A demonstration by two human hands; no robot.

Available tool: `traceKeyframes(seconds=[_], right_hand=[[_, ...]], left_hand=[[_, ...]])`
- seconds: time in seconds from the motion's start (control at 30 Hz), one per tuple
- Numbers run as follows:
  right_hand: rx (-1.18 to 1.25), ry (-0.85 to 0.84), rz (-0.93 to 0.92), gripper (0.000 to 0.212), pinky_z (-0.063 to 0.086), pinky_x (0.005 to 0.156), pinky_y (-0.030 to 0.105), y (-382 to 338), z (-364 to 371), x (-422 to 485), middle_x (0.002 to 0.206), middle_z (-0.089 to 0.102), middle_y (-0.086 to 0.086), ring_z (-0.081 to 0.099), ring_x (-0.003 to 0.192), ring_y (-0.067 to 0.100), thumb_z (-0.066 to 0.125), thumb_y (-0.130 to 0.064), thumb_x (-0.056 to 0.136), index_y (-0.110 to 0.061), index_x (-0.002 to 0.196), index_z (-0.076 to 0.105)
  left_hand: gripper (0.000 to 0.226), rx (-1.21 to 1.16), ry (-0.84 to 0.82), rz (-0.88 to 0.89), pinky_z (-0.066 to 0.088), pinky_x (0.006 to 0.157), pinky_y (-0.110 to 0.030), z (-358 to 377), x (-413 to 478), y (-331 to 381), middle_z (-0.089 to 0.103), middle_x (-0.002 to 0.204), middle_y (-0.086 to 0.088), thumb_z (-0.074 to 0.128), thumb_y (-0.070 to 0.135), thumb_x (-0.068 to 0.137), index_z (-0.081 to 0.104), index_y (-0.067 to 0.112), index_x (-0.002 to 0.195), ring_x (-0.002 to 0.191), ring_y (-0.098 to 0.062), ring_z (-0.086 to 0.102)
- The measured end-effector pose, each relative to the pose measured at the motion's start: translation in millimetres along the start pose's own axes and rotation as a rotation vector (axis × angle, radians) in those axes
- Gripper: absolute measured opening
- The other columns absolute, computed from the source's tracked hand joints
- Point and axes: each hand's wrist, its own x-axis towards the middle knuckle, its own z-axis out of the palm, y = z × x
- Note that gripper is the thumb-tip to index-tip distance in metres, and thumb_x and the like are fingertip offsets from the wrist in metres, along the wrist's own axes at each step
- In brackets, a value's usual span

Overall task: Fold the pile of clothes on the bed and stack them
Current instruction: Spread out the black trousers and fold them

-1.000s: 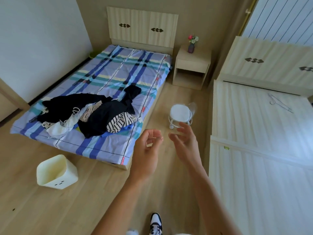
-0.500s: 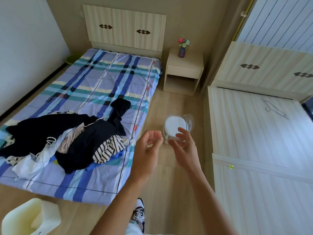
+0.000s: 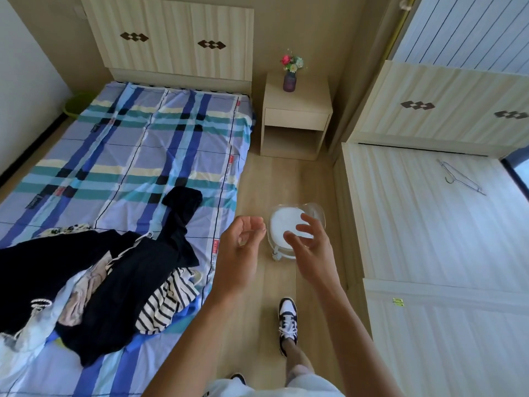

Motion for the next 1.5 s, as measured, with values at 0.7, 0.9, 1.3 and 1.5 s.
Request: traceKeyframes(seconds=[0.7, 0.9, 1.3, 1.5], right_hand=[[0.015, -0.288, -0.049, 0.050, 0.047, 0.068, 0.019, -81.3, 88.4, 332.4, 0.122, 0.062, 0.001, 0.066, 0.098, 0.012, 0.069, -0.030, 0.092, -0.028, 0.138, 0.049], [-0.036, -0.306, -0.085, 0.048, 0.043, 0.057, 0.003, -119.2, 136.2, 387.6, 0.113, 0.058, -0.001, 0.059, 0.085, -0.005, 0.066, -0.025, 0.095, -0.019, 0.138, 0.047], [-0.129, -0.410, -0.152, 0.052, 0.044, 0.061, 0.014, -176.1, 220.8, 454.5, 0.125, 0.060, -0.001, 0.062, 0.092, 0.002, 0.065, -0.031, 0.096, -0.025, 0.143, 0.044], [-0.163, -0.558, -0.192, 0.049, 0.050, 0.067, 0.022, -194.8, 286.5, 478.9, 0.124, 0.062, -0.002, 0.065, 0.093, 0.005, 0.067, -0.031, 0.094, -0.029, 0.139, 0.046]], left_hand=[[0.027, 0.000, 0.305, -0.077, 0.053, 0.090, -0.042, 17.8, 286.1, 42.3, 0.072, 0.103, 0.004, 0.058, 0.042, 0.081, 0.068, 0.024, 0.098, 0.100, -0.013, 0.067], [0.025, -0.032, 0.295, -0.047, 0.054, 0.079, -0.029, -15.6, 365.8, 53.0, 0.073, 0.096, 0.003, 0.057, 0.041, 0.080, 0.067, 0.025, 0.097, 0.095, -0.016, 0.068], [0.006, -0.114, 0.411, -0.011, 0.052, 0.082, -0.031, -83.2, 449.6, 61.9, 0.073, 0.099, 0.005, 0.061, 0.026, 0.094, 0.067, 0.026, 0.097, 0.095, -0.011, 0.069], [0.017, -0.217, 0.594, 0.020, 0.052, 0.081, -0.028, -128.2, 476.9, 68.5, 0.072, 0.104, 0.003, 0.059, 0.035, 0.083, 0.067, 0.028, 0.096, 0.100, -0.016, 0.068]])
